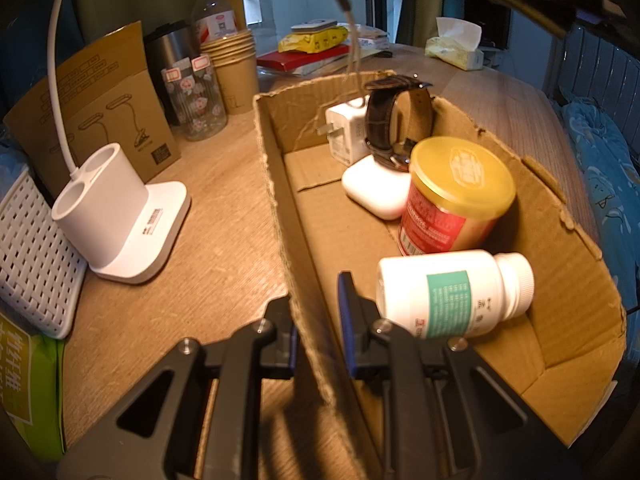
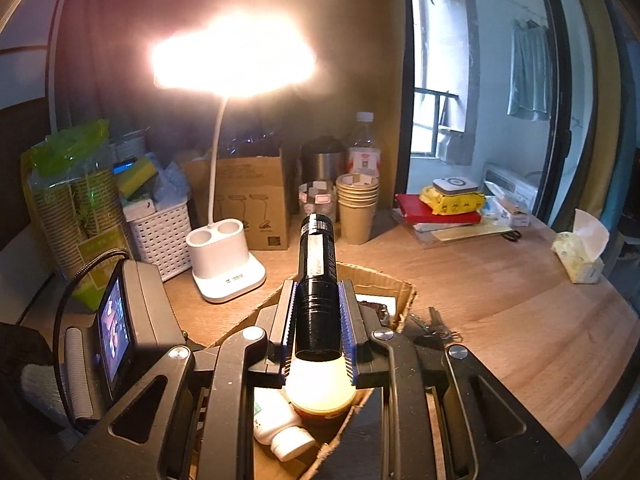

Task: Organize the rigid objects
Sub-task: 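Lower the flashlight into the box and open the right tool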

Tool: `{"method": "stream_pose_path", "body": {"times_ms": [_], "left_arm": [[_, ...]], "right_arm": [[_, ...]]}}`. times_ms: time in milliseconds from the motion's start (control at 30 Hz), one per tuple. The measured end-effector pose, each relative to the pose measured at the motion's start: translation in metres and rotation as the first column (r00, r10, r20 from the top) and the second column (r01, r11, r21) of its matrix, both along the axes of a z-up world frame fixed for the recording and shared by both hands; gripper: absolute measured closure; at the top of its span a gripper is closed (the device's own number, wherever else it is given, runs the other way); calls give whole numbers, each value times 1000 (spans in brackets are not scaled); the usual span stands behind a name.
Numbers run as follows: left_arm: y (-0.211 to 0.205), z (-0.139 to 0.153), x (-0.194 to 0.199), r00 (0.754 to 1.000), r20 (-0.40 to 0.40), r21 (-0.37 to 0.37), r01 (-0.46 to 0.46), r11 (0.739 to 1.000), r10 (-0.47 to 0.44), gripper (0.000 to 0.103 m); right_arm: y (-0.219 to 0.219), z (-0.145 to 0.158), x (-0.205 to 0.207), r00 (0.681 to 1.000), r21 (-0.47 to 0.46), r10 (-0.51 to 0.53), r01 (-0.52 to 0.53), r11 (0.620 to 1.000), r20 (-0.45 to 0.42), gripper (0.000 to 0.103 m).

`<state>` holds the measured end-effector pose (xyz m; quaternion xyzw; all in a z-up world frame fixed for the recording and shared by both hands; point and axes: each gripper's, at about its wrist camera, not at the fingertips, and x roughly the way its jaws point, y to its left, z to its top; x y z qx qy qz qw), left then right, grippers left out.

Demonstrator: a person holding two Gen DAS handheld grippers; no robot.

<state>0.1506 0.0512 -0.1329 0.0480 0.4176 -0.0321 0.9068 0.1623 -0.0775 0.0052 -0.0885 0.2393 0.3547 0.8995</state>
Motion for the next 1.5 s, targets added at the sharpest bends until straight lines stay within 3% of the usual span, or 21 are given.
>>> {"method": "stream_pose_path", "body": {"times_ms": [400, 800, 1500], "left_arm": [[0, 0, 0, 1000, 0, 0, 0, 1000, 0, 85], [0, 0, 0, 1000, 0, 0, 0, 1000, 0, 85], [2, 1, 0, 1000, 0, 0, 0, 1000, 0, 85]], "right_arm": [[19, -31, 15, 994, -7, 46, -47, 999, -104, 81], [25, -60, 39, 956, -18, 67, -75, 997, -285, 81], [34, -59, 34, 951, -47, 95, -114, 992, -295, 79]]}}
